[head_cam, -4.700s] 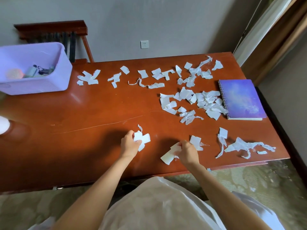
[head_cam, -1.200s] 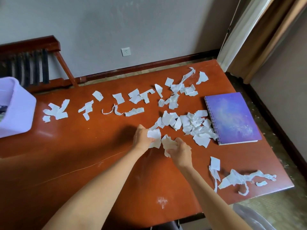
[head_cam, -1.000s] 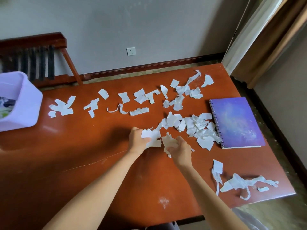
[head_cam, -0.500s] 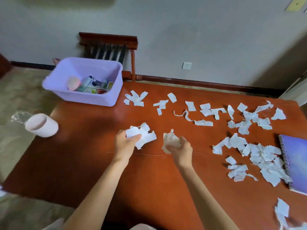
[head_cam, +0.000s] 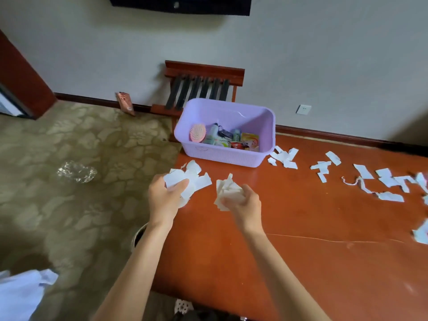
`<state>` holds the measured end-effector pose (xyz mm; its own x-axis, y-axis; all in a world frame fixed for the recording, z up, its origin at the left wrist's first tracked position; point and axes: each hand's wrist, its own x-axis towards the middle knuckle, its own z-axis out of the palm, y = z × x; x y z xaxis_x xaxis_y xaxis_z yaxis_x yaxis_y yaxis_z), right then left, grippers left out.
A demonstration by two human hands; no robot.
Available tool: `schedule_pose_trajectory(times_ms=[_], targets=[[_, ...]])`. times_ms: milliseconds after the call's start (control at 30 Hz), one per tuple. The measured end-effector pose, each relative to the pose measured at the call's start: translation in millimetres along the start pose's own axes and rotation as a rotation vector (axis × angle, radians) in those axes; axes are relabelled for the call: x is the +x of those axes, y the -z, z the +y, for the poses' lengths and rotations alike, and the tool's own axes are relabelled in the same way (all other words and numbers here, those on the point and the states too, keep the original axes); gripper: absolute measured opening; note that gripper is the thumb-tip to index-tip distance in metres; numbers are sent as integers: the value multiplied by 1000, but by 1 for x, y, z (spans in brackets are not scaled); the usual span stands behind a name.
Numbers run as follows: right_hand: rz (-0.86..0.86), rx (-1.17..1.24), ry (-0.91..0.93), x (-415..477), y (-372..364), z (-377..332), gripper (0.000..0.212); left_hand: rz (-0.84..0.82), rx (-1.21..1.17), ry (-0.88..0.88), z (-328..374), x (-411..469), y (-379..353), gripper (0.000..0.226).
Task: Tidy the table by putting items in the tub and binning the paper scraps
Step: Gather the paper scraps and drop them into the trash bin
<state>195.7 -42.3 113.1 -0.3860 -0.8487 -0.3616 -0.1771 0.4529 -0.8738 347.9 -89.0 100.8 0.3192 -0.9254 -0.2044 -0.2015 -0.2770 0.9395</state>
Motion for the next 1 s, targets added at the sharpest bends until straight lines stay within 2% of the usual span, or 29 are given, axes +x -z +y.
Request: schedule_pose_trajectory(times_ms=[133,233,433,467,533,633,733,800,900,1000], targets=[[-63,-20,64,-1,-59,-26,40,107,-19,-16,-11,37,49,26],[-182,-64,137,-1,-102,-34,32,224,-20,42,-28,50,80,19],[-318,-111,158,-6,-192,-39,10,294,69,169,-61,89,139,28],[-311,-128,152,-4,-207,-36,15,289,80,173,-69,98,148,32],[-273,-157,124,1,-235,-29,25,236,97,185,-85,117,162,35],[-189,-207,38,7,-281,-22,15,122,97,207,-109,158,184,28],[-53,-168,-86,14,-332,-20,23,-38,168,215,-131,202,204,7],[41,-103,-200,18,-364,-16,30,-154,236,208,-145,229,216,25],[113,-89,-358,21,-402,5,36,-236,324,252,-165,254,226,19],[128,-102,-455,26,-425,35,44,-337,371,270,-196,271,219,26]])
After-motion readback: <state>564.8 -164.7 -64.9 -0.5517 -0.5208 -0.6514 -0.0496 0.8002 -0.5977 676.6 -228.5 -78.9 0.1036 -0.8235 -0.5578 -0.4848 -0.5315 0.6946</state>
